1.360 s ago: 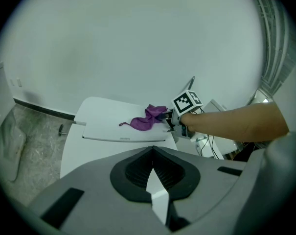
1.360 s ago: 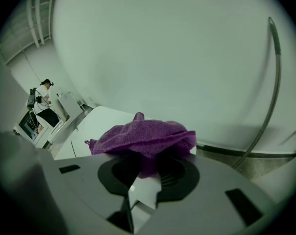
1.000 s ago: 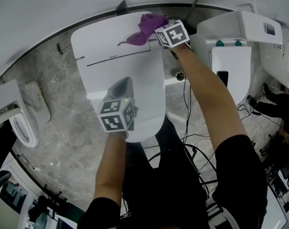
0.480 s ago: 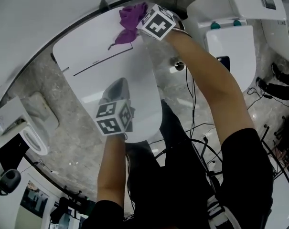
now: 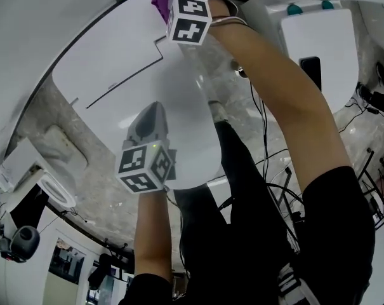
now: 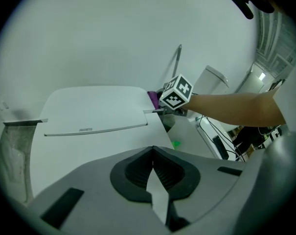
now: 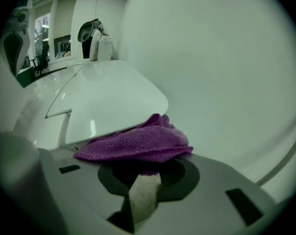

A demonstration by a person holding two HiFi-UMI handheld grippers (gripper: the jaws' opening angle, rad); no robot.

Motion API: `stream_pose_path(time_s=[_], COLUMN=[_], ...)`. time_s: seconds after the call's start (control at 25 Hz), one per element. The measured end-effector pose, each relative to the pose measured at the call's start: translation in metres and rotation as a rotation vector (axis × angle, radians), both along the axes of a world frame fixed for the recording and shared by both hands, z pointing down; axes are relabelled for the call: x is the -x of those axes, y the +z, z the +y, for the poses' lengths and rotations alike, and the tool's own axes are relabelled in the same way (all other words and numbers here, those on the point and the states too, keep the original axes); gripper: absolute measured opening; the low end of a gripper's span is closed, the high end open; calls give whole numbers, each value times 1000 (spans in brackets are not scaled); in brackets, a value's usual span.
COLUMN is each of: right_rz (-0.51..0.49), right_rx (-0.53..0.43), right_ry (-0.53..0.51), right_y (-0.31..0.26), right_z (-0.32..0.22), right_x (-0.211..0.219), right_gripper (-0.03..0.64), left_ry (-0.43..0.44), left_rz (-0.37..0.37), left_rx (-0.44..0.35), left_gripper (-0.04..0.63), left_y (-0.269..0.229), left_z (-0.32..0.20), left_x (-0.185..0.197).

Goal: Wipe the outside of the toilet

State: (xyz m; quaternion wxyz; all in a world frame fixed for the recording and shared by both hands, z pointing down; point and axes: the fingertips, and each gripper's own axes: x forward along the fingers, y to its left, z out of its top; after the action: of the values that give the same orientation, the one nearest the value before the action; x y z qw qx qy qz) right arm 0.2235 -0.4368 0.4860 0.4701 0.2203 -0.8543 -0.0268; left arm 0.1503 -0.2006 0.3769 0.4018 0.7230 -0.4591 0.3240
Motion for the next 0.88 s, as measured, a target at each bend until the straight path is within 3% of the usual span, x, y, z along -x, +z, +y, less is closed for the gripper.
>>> stream_pose_path(time_s=[0.16,0.44,0.64,0.88], right_rz=[-65,-104,-183,-202], right_rx=[57,-2,-51,-6], right_ry=[35,-43,-21,-31], right_y=[21,26,31,56], right_z=[7,30,44,83], right_x=[-2,-7,-11,-20], right_gripper=[83,78,77,77], left_ry=[-2,16,47,63], left_rz=[17,23,7,-4], left_rx=[1,27,24,14], left_gripper=[8,8,8,8], left_y=[12,31,41,48], left_z=[1,8,6,8], left_x=[-13,-24,-23,-28])
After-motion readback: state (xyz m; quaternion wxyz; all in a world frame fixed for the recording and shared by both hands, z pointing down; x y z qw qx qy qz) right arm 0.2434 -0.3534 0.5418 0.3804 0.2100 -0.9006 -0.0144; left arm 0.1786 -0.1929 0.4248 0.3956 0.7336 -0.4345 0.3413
